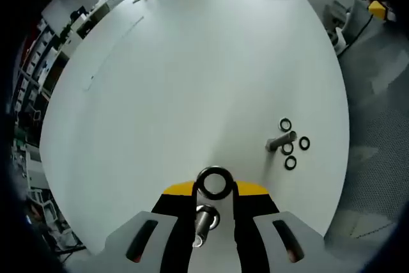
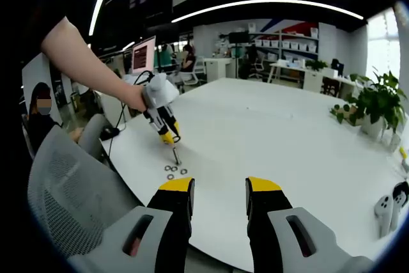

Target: Place the washer onto the threaded stud by aligning its center hole with the stud, sliding it down to the base, and recovering from edge contact or off-axis alignment until the washer reaches the visible bottom stop.

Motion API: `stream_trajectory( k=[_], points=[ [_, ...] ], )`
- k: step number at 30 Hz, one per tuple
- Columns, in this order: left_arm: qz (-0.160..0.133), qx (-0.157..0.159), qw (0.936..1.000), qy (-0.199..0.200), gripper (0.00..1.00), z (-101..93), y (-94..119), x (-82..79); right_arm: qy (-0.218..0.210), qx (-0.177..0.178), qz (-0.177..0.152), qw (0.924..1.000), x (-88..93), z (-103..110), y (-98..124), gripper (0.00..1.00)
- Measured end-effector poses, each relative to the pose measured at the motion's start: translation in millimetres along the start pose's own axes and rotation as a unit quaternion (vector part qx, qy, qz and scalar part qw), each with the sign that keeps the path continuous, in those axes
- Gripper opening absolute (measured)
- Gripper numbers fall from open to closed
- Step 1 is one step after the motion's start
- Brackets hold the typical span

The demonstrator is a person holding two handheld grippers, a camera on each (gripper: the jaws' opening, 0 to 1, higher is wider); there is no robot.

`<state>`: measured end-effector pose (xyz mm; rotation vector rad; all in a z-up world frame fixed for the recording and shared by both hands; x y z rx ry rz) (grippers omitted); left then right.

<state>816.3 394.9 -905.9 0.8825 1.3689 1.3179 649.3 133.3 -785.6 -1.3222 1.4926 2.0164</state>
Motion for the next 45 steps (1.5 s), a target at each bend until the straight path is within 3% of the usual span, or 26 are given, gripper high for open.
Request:
stream_trajectory(
  k=[12,17,25,33,45],
  points=[
    [-0.025,-0.023,0.9994,0.008,0.19,16.7,32,6.8,0.0,0.0,-0.001,1.0,-0.2,0,0,0.34],
    [-0.04,-0.011,0.9985,0.035,0.19,23.6,45,12.4,0.0,0.0,-0.001,1.0,-0.5,0,0,0.34],
    [-0.022,-0.008,0.9994,0.027,0.19,24.6,63,24.0,0.001,0.0,0.0,1.0,0.0,1,0,0.34],
    [0.008,0.002,0.9999,0.006,0.19,13.8,54,31.2,0.001,-0.001,0.002,1.0,0.8,1,0,0.34],
    [0.026,0.011,0.9996,0.003,0.19,14.3,43,31.0,0.001,-0.001,0.003,1.0,1.1,1,0,0.34]
  ],
)
Point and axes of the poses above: the point that each gripper's makers call its tool centre point, and the gripper's own axes: y roughly backward along the fingers, z roughly to its left, x roughly out of its underside, the point moved 3 cm from there along y, roughly backward along the fingers, and after that the axes turned 8 degrees about z, right-handed, at the moved point
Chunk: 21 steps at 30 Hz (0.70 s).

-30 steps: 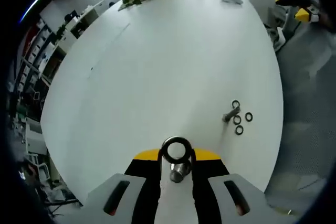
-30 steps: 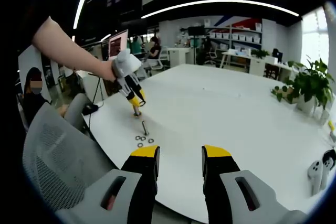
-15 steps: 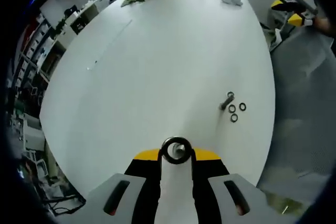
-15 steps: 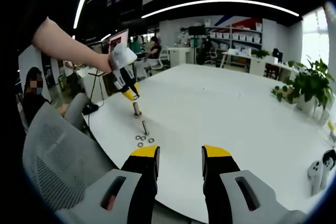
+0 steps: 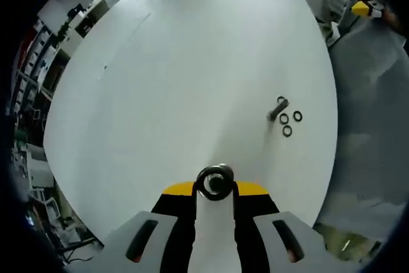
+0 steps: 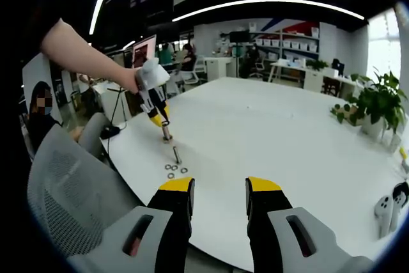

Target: Place the washer onto the threaded stud by aligning its center hole with the stud, sliding it down to the base, and recovering from edge contact or off-axis alignment until the washer reaches the visible bottom stop.

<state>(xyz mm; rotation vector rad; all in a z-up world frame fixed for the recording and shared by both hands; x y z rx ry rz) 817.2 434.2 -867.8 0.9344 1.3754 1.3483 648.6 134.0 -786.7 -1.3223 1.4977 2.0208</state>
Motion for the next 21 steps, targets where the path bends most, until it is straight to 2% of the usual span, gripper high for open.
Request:
stream_trajectory(
  k=[8,12,21],
  points=[
    [0.013,0.016,0.9998,-0.006,0.19,-5.1,-2,3.7,0.001,-0.003,0.002,1.0,0.5,1,-1,0.34],
    [0.016,0.011,0.9997,-0.012,0.19,-4.6,-6,3.1,0.002,-0.003,0.003,1.0,0.6,1,-1,0.34],
    [0.019,0.023,0.9996,0.001,0.19,-2.5,-32,7.7,0.004,-0.003,0.01,0.9999,2.7,1,-2,0.34]
  ],
)
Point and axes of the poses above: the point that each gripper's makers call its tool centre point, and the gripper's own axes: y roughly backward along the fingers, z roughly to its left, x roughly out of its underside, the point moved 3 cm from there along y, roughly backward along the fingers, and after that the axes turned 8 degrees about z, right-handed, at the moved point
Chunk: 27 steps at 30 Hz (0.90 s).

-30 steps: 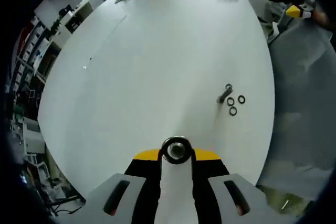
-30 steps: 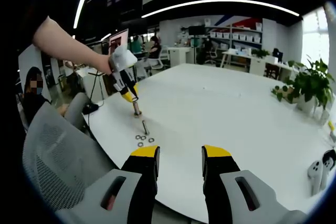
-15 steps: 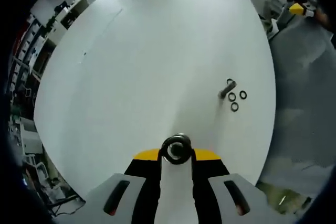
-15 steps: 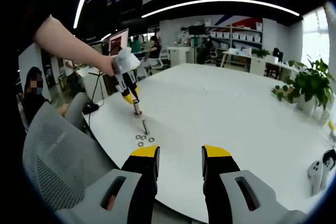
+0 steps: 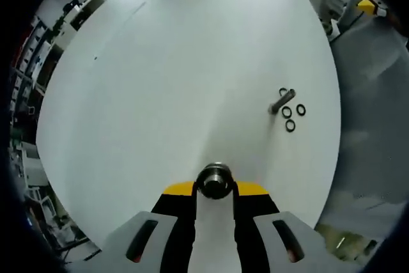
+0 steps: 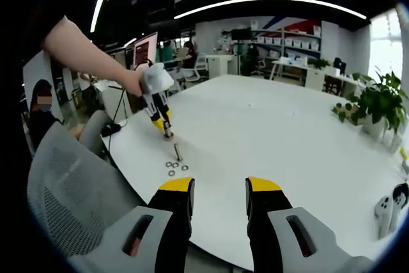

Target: Place the washer onto the threaded stud by aligning its center hole with the stud, sliding it down to the base, and recovering from edge contact or off-axis alignment until the washer reaches the visible bottom stop.

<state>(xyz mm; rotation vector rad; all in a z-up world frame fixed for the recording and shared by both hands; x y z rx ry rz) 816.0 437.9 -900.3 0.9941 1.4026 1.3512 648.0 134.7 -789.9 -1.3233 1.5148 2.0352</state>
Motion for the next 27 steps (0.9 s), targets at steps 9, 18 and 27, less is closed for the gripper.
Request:
stream_trajectory(
  k=[9,18,27],
  points=[
    [-0.002,0.001,0.9999,0.01,0.2,1.3,-19,2.7,0.003,0.001,0.005,1.0,1.4,0,-1,0.34],
    [-0.017,0.003,0.9991,0.04,0.2,1.3,-19,4.1,0.006,-0.002,0.01,0.9999,2.3,1,-2,0.34],
    [-0.059,-0.025,0.9968,0.048,0.23,-3.0,4,2.0,0.009,-0.001,0.012,0.9999,2.5,2,-2,0.34]
  ],
)
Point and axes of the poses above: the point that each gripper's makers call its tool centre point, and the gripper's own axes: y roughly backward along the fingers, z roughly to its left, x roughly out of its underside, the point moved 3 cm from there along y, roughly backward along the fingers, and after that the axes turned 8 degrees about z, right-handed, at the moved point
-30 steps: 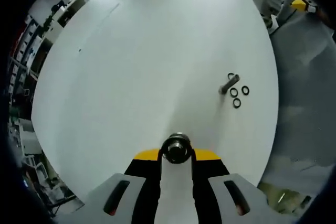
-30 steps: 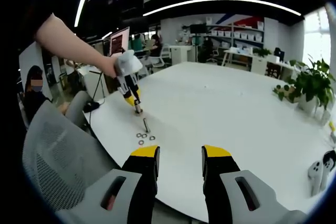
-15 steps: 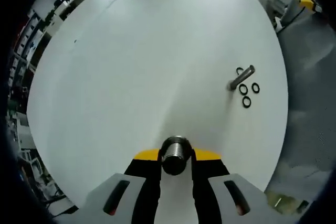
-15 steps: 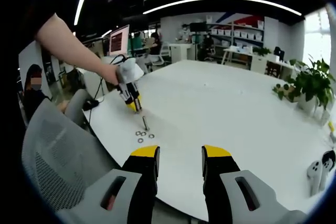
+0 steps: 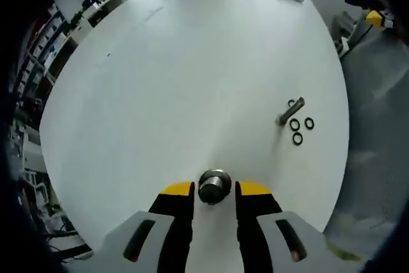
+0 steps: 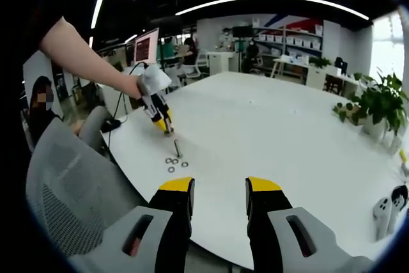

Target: Place the washer onto the threaded stud by aligning its center hole with the stud, sliding it down to the base, and recovering from edge contact or off-axis alignment until the washer reaches the visible bottom stop.

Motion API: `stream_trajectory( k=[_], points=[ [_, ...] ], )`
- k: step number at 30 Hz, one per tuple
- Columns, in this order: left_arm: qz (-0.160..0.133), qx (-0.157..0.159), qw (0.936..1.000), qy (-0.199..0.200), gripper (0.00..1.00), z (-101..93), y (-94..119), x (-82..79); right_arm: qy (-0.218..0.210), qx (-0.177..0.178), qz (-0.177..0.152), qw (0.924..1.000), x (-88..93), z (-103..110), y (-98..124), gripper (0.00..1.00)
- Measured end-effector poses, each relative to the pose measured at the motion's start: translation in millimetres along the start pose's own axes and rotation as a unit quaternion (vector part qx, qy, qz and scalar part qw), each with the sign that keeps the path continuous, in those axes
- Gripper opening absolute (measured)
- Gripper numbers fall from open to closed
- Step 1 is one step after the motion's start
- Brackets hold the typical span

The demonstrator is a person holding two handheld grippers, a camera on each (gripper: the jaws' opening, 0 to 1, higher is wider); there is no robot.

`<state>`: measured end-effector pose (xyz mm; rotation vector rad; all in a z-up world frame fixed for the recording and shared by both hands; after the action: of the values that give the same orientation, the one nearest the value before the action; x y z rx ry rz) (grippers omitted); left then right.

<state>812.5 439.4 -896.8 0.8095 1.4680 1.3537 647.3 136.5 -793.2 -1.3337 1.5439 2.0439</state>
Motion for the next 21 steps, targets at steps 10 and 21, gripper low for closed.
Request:
stream_trajectory(
  k=[10,21],
  points=[
    [-0.105,-0.037,0.993,0.039,0.28,-17.6,48,-18.4,0.004,0.001,0.001,1.0,-0.2,1,0,0.34],
    [-0.229,-0.054,0.9653,0.113,0.29,-44.6,90,-27.7,0.008,-0.005,0.004,0.9999,0.0,3,-1,0.35]
  ],
)
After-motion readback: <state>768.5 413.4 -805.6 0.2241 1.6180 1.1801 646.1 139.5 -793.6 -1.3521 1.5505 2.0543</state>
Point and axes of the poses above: the point that each gripper's makers call its tool centre point, and the gripper's own axes: y roughly backward along the fingers, z roughly to its left, x roughly out of its underside, the point moved 3 cm from there along y, roughly backward along the fingers, and after that the axes turned 8 degrees about z, right-handed, at the moved point
